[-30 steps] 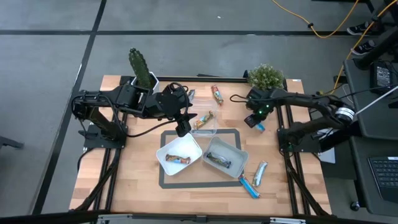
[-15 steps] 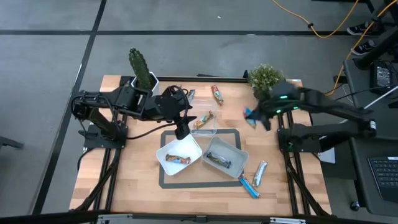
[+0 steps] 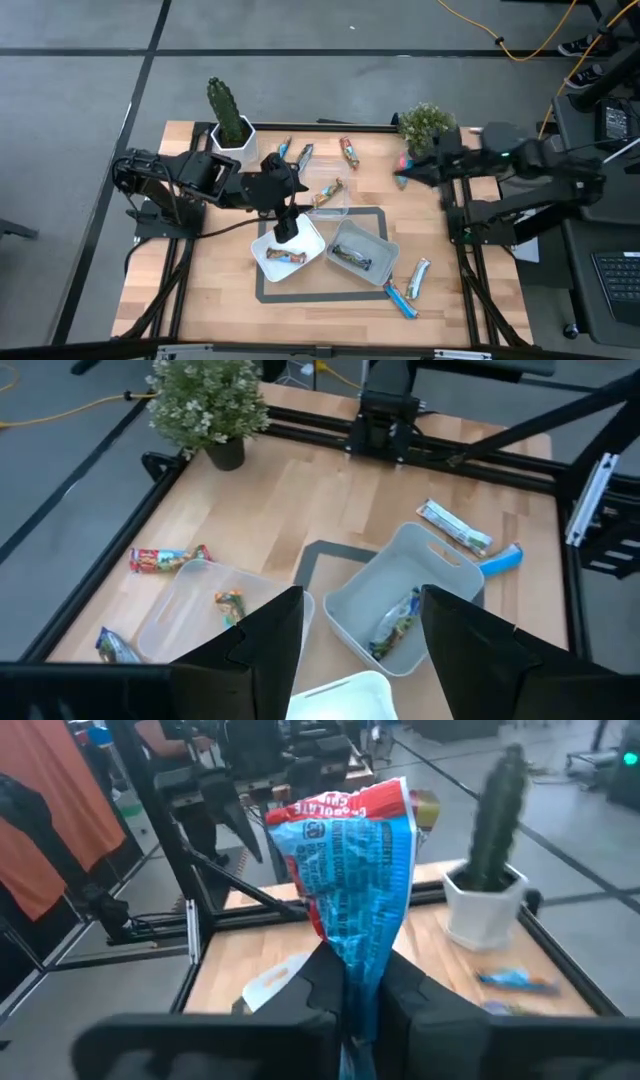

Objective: Pick and place Granola Bars by type
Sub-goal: Put the red granola bar into the white bin

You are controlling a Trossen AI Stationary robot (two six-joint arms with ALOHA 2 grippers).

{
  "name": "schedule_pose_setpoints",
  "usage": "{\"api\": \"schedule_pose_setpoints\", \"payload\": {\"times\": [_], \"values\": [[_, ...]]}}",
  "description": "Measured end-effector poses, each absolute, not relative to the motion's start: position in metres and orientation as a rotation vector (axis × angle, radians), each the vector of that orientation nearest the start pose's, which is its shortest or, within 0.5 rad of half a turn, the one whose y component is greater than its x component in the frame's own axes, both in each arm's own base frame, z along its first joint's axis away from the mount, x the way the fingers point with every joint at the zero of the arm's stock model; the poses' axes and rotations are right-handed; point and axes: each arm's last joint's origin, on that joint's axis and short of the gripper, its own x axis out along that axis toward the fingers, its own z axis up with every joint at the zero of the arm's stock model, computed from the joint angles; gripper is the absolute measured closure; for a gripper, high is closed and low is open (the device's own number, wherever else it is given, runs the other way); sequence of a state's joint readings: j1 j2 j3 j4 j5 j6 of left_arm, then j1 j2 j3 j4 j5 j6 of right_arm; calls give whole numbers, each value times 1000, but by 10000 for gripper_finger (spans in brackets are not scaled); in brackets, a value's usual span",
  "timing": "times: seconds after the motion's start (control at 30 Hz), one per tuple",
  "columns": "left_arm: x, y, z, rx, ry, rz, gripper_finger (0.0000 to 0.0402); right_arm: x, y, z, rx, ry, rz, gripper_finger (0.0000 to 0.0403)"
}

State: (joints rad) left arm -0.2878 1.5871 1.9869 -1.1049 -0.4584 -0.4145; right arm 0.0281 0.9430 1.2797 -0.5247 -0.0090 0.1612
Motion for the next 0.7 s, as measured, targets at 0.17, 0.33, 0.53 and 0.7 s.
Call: {"api": "schedule_pose_setpoints", "payload": {"times": [0.17,0.33,0.53,0.7], "values": [[293,-73,457,-113,595,304,208,247,16,431,100,39,185,368],[297,-77,457,-20,581,269,208,281,21,433,116,-59,277,375],[300,-86,468,98,462,296,206,288,21,452,64,-65,273,368],[304,-88,477,152,377,275,186,293,20,462,10,-59,250,375]]}}
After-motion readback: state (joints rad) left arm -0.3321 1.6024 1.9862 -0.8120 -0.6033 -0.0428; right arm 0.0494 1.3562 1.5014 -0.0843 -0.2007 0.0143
